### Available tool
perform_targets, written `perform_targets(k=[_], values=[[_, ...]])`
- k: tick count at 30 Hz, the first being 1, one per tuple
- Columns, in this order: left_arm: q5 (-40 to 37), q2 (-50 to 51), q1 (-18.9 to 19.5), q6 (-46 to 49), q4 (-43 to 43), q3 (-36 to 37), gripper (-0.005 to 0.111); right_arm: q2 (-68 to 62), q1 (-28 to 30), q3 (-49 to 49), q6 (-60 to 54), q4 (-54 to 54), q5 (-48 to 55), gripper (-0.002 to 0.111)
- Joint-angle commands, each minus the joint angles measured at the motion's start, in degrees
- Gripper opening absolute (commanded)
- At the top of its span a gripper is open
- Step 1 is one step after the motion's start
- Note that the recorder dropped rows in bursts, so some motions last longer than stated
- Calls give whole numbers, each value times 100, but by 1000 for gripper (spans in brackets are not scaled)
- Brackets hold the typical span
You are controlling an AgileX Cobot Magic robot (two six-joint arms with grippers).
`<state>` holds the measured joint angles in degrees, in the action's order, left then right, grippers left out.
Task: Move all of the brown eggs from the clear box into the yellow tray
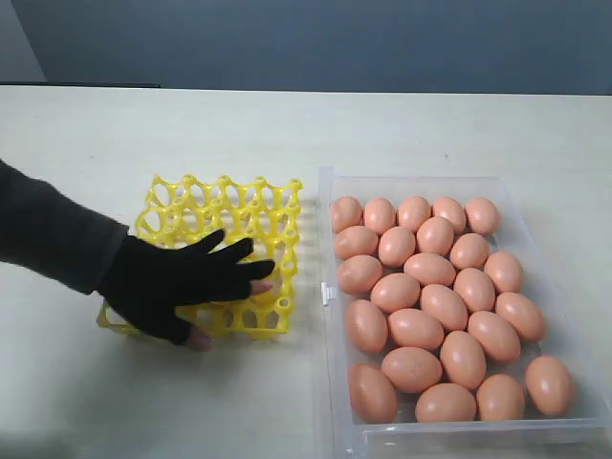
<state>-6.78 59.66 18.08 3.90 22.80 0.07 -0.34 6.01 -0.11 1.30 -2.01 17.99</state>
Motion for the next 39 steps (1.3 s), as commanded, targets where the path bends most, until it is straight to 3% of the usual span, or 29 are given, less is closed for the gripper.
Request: perform_targets(k=[1, 13, 16, 21, 25, 32, 39], values=[[42, -5, 6, -25, -19, -7, 0, 34, 32, 11, 1, 1, -41, -1], [42, -5, 6, -25, -19, -7, 0, 34, 32, 11, 45, -107, -99, -1], [42, -5, 6, -25, -19, -7, 0, 34, 32, 11, 521, -1248, -609, -1], [42, -5, 6, -25, -19, -7, 0, 34, 21, 11, 1090, -4832, -1886, -1], [28, -5, 6, -25, -19, -7, 0, 34, 21, 11, 1090, -6003, -2351, -1], [28, -5, 6, -25, -19, -7, 0, 34, 21, 11, 1236, -6021, -3477, -1], [40, -5, 6, -25, -19, -7, 0, 34, 21, 11, 1655, -5998, -3212, -1]])
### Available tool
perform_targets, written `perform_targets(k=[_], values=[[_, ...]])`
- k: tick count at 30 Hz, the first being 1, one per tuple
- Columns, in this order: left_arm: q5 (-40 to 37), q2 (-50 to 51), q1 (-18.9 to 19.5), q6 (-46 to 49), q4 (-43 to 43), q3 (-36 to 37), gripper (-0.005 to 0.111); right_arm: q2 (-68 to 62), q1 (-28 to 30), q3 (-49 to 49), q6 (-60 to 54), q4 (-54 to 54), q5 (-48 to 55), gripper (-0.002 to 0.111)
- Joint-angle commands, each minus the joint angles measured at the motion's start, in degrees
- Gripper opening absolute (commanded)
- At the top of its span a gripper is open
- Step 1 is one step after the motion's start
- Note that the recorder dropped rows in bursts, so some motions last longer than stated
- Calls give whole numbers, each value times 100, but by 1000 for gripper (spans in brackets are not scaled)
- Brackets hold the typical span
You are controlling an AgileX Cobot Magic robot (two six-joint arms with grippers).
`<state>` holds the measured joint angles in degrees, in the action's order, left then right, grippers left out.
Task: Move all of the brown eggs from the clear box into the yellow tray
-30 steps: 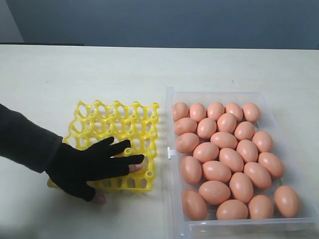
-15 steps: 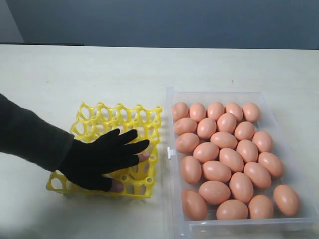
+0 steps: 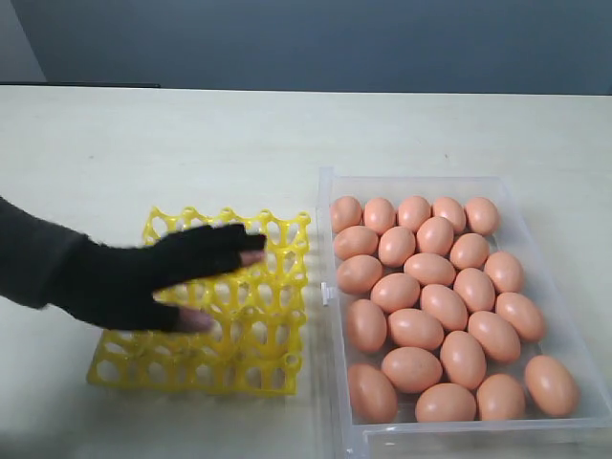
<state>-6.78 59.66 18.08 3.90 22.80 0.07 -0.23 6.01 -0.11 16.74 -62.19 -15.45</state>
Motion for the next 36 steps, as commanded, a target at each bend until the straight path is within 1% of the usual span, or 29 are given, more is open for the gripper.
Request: perform_targets(k=[1, 3, 5, 8, 10, 12, 16, 17, 19, 22, 26, 28, 29, 31, 33, 36], values=[[40, -5, 6, -25, -19, -7, 0, 23, 21, 11, 100, 21, 139, -1], [40, -5, 6, -25, -19, -7, 0, 23, 21, 11, 100, 106, 269, -1], [40, -5, 6, -25, -19, -7, 0, 23, 21, -6, 100, 828, 894, -1], [40, -5, 6, -25, -19, -7, 0, 23, 21, -543, 75, 1930, 2053, -1], [40, -5, 6, -25, -19, -7, 0, -72, 21, -953, 32, 2507, 2490, -1], [64, -5, 6, -25, -19, -7, 0, -345, 21, -1422, -368, 2766, 2908, -1], [206, -5, 6, -25, -19, -7, 0, -1390, 21, -2475, -2168, 2518, 4022, -1], [234, -5, 6, -25, -19, -7, 0, -1766, 21, -2740, -2701, 2407, 4454, -1], [294, -5, 6, -25, -19, -7, 0, -2545, 21, -3198, -3262, 2333, 5351, -1], [294, -5, 6, -25, -19, -7, 0, -3857, 21, -3827, -3612, 2354, 6342, -1], [294, -5, 6, -25, -19, -7, 0, -5298, 21, -4451, -3677, 2615, 6869, -1], [294, -5, 6, -25, -19, -7, 0, -5843, 21, -4660, -4270, 2562, 7091, -1], [294, -5, 6, -25, -19, -7, 0, -6103, 21, -4769, -4808, 2548, 7281, -1], [294, -5, 6, -25, -19, -7, 0, -6502, 21, -4863, -5198, 2449, 7796, -1], [294, -5, 6, -25, -19, -7, 0, -6829, -130, -4920, -5277, 2323, 7997, -1], [294, -5, 6, -25, -19, -7, 0, -7224, -534, -4920, -5253, 2313, 7962, -1]])
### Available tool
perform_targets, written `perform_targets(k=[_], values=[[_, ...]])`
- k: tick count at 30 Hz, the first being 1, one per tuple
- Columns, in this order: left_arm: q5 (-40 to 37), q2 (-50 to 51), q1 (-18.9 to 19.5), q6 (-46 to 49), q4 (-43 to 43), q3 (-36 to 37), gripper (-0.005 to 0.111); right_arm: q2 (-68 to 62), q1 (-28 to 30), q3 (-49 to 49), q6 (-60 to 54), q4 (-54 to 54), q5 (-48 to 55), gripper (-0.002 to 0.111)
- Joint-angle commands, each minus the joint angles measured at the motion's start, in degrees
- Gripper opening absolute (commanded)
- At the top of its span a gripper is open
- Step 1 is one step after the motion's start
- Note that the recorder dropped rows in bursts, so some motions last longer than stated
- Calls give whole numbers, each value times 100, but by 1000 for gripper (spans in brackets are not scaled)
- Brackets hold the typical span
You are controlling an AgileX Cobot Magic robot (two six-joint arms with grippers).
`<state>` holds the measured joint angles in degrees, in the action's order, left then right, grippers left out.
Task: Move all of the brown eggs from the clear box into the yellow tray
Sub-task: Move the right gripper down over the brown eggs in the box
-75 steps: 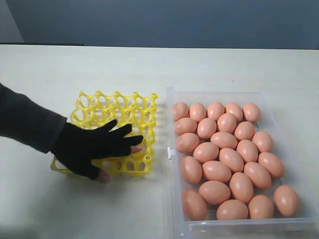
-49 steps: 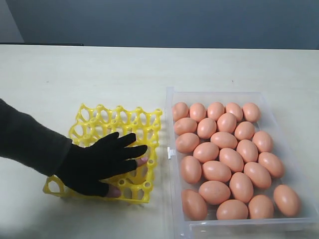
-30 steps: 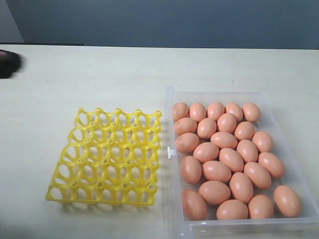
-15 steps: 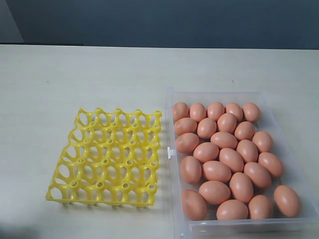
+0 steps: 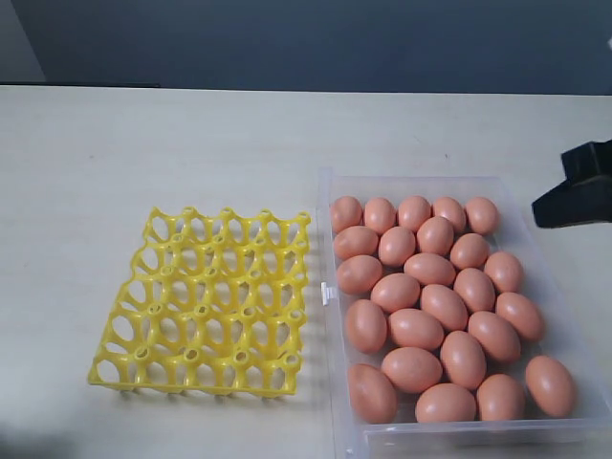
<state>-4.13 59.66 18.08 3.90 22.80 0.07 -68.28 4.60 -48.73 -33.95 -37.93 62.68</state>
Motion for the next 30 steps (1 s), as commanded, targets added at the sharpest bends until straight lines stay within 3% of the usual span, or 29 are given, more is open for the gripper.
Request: perform_targets(k=[1, 7, 13, 18, 21, 24, 30], values=[[30, -5, 6, -25, -19, -7, 0, -579, -528, -58, -172, -114, 134, -1], [30, -5, 6, -25, -19, -7, 0, -1494, -964, -106, 404, 26, -657, -1], [30, -5, 6, -25, -19, -7, 0, -2060, -1494, -393, 888, 2174, -140, -1], [30, -5, 6, -25, -19, -7, 0, -2232, -2087, -406, 1199, 2472, -143, -1], [30, -5, 6, -25, -19, -7, 0, -2270, -2408, -406, 1162, 3042, -795, -1], [30, -5, 6, -25, -19, -7, 0, -2387, -2463, -406, 1179, 3188, -1315, -1], [20, -5, 6, -25, -6, -7, 0, -2684, -2463, -406, 1166, 3047, -642, -1]])
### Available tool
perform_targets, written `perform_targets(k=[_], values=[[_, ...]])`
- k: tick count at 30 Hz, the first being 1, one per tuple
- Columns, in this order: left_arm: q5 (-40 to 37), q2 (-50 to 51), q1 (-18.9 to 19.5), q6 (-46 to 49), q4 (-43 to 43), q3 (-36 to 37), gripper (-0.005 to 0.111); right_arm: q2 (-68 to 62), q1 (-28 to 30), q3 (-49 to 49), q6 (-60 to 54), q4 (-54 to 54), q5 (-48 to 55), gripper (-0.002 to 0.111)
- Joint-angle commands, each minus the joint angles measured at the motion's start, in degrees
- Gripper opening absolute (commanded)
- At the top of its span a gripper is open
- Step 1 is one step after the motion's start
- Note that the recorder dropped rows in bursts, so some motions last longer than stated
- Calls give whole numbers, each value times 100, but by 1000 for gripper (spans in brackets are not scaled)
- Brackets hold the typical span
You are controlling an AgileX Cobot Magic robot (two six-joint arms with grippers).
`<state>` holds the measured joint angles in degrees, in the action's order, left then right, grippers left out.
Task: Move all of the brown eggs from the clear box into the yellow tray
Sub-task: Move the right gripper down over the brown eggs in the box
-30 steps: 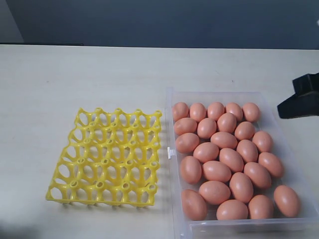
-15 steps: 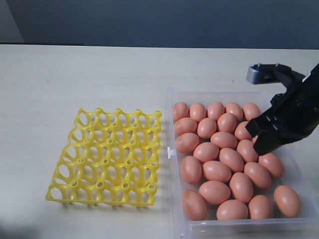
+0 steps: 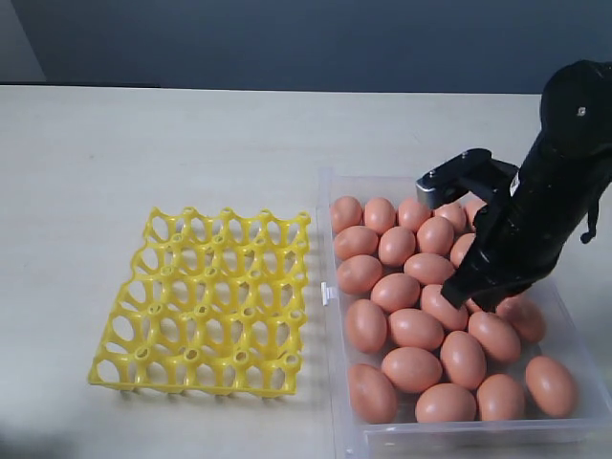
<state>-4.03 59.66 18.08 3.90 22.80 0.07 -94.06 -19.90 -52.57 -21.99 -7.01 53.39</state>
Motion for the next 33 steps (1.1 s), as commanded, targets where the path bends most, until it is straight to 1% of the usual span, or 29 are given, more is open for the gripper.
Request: perform_targets(k=[1, 4, 6, 9, 12, 13, 16, 21, 23, 25, 26, 28, 30, 31, 32, 33], values=[[22, -5, 6, -25, -6, -7, 0, -105, -14, -22, -28, -59, 264, -1], [22, -5, 6, -25, -6, -7, 0, -105, -14, -22, -44, -103, 254, -1], [22, -5, 6, -25, -6, -7, 0, -92, -14, -22, -31, -158, -28, -1], [22, -5, 6, -25, -6, -7, 0, -83, -14, -37, 71, -700, -363, -1], [22, -5, 6, -25, -6, -7, 0, -83, -14, -37, 389, -1592, -652, -1], [22, -5, 6, -25, -6, -7, 0, -83, -14, -37, 389, -1678, -685, -1], [22, -5, 6, -25, -6, -7, 0, -83, -14, -37, 406, -1583, -850, -1], [22, -5, 6, -25, -6, -7, 0, -83, -14, -37, 406, -755, -855, 0], [22, -5, 6, -25, -6, -7, 0, -83, -14, -37, 406, -689, -831, 10], [22, -5, 6, -25, -6, -7, 0, -83, -14, -37, 406, -633, -738, 25], [22, -5, 6, -25, -6, -7, 0, -83, -14, -37, 406, -606, -658, 37], [22, -5, 6, -25, -6, -7, 0, -83, -14, -37, 562, -448, -445, 65], [22, -5, 6, -25, -6, -7, 0, -83, -14, -37, 944, -188, -108, 82], [22, -5, 6, -25, -6, -7, 0, -83, -14, -37, 1178, -67, 85, 85], [22, -5, 6, -25, -6, -7, 0, -83, -14, -37, 1320, -2, 253, 82], [22, -5, 6, -25, -6, -7, 0, -83, -14, -37, 1438, 90, 443, 78]])
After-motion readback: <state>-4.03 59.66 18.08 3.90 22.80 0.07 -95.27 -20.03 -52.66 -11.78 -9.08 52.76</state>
